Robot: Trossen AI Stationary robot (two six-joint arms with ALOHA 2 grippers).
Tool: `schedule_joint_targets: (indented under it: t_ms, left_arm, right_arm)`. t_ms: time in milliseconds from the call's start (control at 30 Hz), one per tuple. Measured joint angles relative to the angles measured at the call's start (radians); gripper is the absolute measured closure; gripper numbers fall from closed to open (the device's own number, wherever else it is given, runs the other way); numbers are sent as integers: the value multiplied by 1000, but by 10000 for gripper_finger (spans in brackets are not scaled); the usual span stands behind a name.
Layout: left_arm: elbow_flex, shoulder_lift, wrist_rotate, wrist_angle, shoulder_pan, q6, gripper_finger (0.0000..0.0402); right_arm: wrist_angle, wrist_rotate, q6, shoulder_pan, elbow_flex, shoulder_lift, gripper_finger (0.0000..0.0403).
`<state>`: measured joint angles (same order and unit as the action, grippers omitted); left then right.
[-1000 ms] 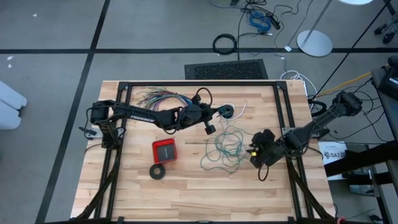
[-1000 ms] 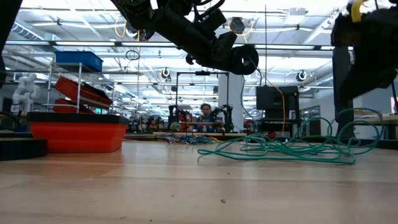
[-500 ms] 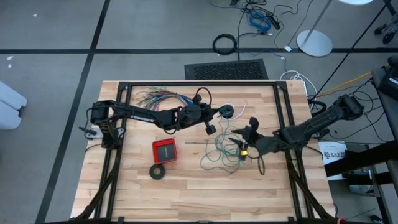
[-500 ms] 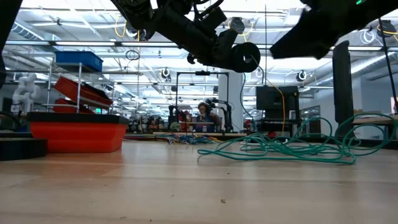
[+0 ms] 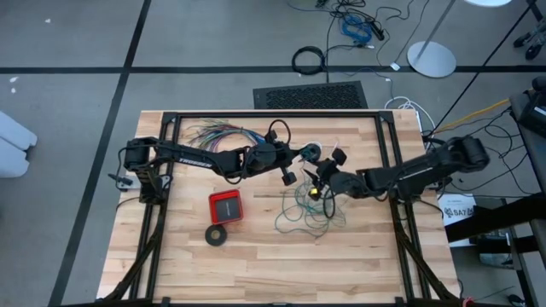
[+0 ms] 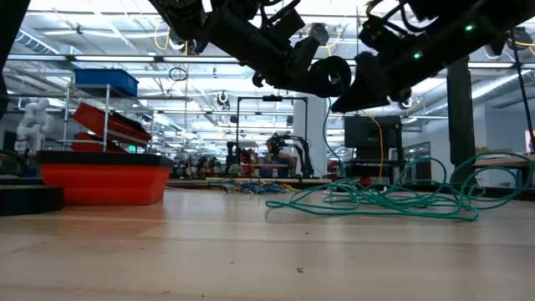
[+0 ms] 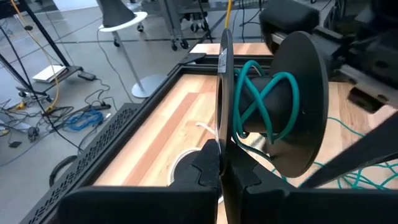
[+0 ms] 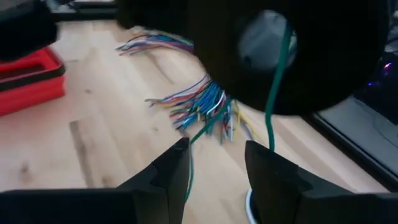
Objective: Coil cords
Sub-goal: Uncoil the green wire from the spool
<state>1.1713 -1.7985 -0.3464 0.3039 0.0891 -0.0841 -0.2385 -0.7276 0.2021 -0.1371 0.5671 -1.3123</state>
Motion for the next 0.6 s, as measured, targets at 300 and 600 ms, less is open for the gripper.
schedule_joint_targets:
  t_ms: [300, 600]
  left_arm:
    - [0, 0, 1, 0, 0, 0, 401]
    - [0, 0, 9, 0, 0, 0, 401]
  right_arm:
    - [-110, 0, -42, 68, 0, -43, 265]
    - [-133, 109, -24, 110, 0, -79, 393]
